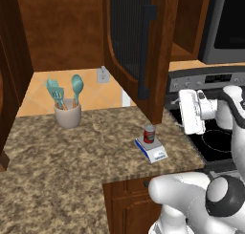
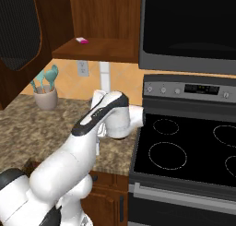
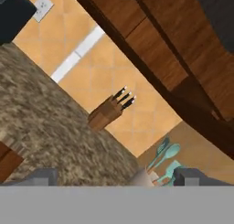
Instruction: Pick the canned food and place it on the digital scale for weighing, and close the cabinet.
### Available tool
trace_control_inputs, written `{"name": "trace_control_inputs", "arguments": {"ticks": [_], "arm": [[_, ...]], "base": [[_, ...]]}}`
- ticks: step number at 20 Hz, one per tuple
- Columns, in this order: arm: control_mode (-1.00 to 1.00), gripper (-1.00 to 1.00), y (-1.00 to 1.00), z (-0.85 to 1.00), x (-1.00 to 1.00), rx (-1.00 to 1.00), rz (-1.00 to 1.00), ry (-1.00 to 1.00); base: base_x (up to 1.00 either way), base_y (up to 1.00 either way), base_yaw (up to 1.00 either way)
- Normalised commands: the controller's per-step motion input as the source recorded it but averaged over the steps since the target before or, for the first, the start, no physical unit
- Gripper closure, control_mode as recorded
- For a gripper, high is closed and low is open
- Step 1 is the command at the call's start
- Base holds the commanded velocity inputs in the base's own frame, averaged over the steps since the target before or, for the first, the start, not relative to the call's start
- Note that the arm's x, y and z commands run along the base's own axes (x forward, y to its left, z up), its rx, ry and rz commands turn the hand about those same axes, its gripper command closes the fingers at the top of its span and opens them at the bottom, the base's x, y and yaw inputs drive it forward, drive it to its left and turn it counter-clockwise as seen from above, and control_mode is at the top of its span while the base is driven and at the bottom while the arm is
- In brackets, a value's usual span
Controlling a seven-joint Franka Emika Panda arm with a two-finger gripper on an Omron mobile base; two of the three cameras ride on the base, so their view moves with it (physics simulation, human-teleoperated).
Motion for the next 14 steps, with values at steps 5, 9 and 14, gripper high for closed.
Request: {"name": "trace_control_inputs", "arguments": {"ticks": [5, 9, 14], "arm": [[-1.0, -1.0, 0.11, 0.89, -0.91, 0.03, 0.0, -0.4], [-1.0, -1.0, 0.42, 0.83, -0.93, 0.0, 0.0, -0.42], [-1.0, -1.0, 0.46, 0.8, -0.93, 0.0, 0.0, -0.41]], "base": [[0.0, 0.0, 0.0], [0.0, 0.0, 0.0], [0.0, 0.0, 0.0]]}}
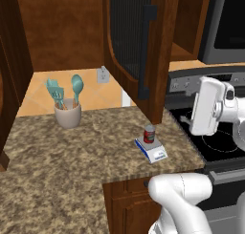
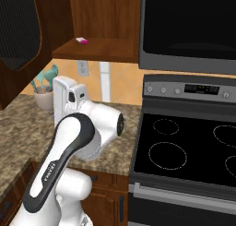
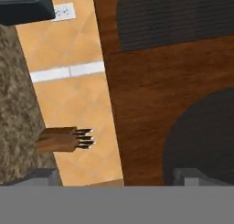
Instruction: Pick the canned food and place it on the digital scale for weighing, and close the cabinet.
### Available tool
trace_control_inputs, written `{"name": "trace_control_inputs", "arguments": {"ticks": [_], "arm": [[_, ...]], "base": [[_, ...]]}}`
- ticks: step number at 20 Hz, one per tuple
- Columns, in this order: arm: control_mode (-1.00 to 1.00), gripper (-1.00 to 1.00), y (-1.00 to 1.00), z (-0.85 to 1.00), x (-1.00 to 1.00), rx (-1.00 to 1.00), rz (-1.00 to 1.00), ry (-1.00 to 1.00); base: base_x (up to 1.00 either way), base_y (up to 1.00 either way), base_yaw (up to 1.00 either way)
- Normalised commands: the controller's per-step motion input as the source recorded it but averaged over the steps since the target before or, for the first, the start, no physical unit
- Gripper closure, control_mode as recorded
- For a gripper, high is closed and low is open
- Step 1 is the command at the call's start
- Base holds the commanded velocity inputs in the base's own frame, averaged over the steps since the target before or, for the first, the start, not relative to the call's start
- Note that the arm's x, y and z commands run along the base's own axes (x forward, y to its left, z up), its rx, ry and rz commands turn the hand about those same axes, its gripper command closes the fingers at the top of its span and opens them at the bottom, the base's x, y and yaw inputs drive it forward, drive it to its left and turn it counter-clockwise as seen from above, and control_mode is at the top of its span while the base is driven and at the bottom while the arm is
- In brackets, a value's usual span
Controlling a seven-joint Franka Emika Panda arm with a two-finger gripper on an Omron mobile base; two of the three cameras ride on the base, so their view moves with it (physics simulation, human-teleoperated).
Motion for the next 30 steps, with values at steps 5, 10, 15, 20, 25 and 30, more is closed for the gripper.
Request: {"name": "trace_control_inputs", "arguments": {"ticks": [5, 10, 15, 20, 25, 30], "arm": [[-1.0, -1.0, 0.47, 0.72, -0.92, 0.02, -0.02, -0.32], [-1.0, -1.0, 0.47, 0.38, -0.96, 0.14, -0.05, -0.21], [-1.0, -1.0, 0.49, 0.26, -0.97, 0.13, -0.06, -0.26], [-1.0, -1.0, 0.88, -0.01, -0.4, 0.03, -0.07, -0.2], [-1.0, -1.0, 1.0, -0.06, -0.2, 0.04, -0.2, -0.13], [-1.0, -1.0, 1.0, -0.24, -0.38, 0.19, -0.38, -0.1]], "base": [[0.0, 0.0, 0.0], [0.0, 0.0, 0.0], [0.0, 0.0, 0.0], [0.0, 0.0, 0.0], [0.0, 0.0, 0.0], [0.0, 0.0, 0.0]]}}
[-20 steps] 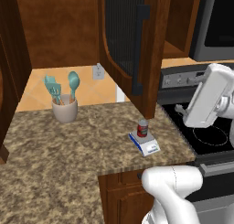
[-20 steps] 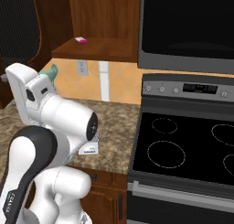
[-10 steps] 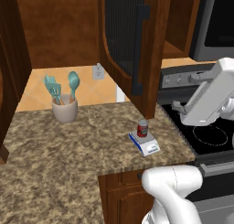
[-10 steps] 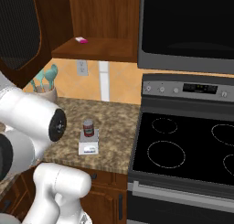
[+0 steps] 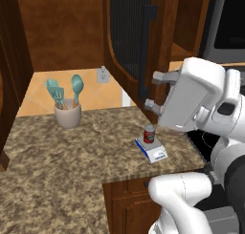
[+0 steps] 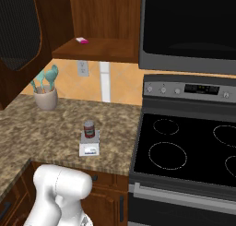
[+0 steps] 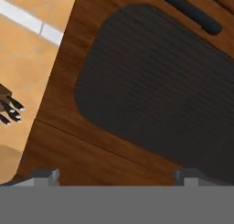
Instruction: Pick the canned food and place it on the digital scale for weighing, and close the cabinet.
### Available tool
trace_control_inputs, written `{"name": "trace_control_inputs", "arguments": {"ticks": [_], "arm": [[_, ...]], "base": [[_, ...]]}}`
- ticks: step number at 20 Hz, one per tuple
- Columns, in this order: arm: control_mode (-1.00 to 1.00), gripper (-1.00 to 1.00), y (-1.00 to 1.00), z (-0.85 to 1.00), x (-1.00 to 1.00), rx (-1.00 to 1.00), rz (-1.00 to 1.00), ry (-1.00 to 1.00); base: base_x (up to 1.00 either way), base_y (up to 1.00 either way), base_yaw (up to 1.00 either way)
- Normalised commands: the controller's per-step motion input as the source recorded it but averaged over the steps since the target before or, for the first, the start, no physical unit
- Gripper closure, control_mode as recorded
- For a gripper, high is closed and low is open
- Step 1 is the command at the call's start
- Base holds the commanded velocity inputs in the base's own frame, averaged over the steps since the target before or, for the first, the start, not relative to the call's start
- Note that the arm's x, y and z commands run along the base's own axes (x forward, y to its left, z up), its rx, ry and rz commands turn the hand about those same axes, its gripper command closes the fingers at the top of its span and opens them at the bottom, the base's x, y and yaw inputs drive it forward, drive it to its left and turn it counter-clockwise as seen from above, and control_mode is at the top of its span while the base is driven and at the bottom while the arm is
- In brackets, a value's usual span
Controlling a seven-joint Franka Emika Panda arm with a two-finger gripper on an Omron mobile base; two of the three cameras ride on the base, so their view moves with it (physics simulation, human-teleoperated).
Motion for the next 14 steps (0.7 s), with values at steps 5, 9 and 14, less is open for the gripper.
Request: {"name": "trace_control_inputs", "arguments": {"ticks": [5, 9, 14], "arm": [[-1.0, -1.0, 0.99, -0.53, 0.0, 0.18, -0.46, 0.0], [-1.0, -1.0, 0.69, -0.48, 0.0, 0.29, -0.41, -0.01], [-1.0, -1.0, 0.21, -0.5, 0.06, 0.39, -0.16, 0.0]], "base": [[0.0, 0.0, 0.0], [0.0, 0.0, 0.0], [0.0, 0.0, 0.0]]}}
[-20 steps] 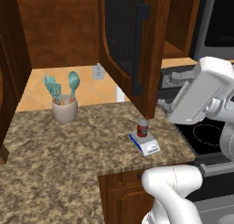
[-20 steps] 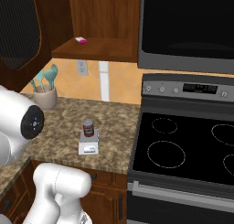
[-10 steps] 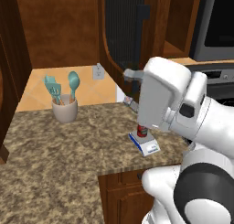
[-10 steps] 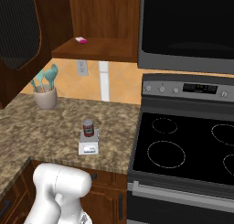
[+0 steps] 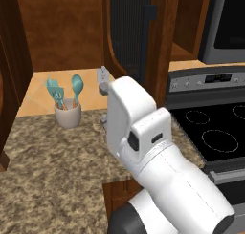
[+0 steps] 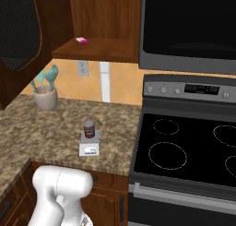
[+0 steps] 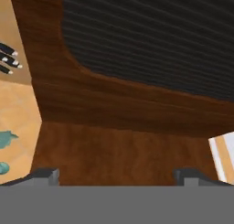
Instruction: Pick the canned food and place it on the digital scale for weighing, and close the cabinet.
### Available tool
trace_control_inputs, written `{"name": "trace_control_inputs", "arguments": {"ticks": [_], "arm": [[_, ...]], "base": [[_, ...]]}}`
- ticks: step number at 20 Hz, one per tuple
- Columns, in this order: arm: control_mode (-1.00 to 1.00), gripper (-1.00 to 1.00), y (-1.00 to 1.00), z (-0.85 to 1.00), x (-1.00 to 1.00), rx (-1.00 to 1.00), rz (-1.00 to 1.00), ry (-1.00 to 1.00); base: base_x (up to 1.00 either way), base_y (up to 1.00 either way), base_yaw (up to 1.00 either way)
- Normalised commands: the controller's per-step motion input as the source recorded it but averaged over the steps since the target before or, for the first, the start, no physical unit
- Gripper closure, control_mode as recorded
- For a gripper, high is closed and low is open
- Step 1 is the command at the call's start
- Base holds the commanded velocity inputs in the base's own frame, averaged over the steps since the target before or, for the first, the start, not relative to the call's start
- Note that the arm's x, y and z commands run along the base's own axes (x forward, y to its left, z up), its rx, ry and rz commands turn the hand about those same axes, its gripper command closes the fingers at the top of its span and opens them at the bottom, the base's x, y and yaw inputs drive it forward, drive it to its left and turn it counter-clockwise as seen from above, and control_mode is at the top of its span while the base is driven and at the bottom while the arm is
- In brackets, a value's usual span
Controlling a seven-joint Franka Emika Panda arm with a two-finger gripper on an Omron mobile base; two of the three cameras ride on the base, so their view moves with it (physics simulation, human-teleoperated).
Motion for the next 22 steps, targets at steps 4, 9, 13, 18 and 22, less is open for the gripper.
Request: {"name": "trace_control_inputs", "arguments": {"ticks": [4, 9, 13, 18, 22], "arm": [[-1.0, -1.0, 0.0, -0.57, 0.14, 0.46, 0.0, 0.0], [-1.0, -1.0, 0.0, -0.35, 0.27, 0.34, 0.0, 0.0], [-1.0, -1.0, -0.03, -0.11, 0.51, 0.02, 0.0, 0.06], [-1.0, -1.0, -0.25, -0.12, 0.57, 0.01, -0.02, 0.13], [-1.0, -1.0, -0.1, -0.08, 0.66, 0.0, -0.09, 0.09]], "base": [[0.0, 0.0, 0.0], [0.0, 0.0, 0.0], [0.0, 0.0, 0.0], [0.0, 0.0, 0.0], [0.0, 0.0, 0.0]]}}
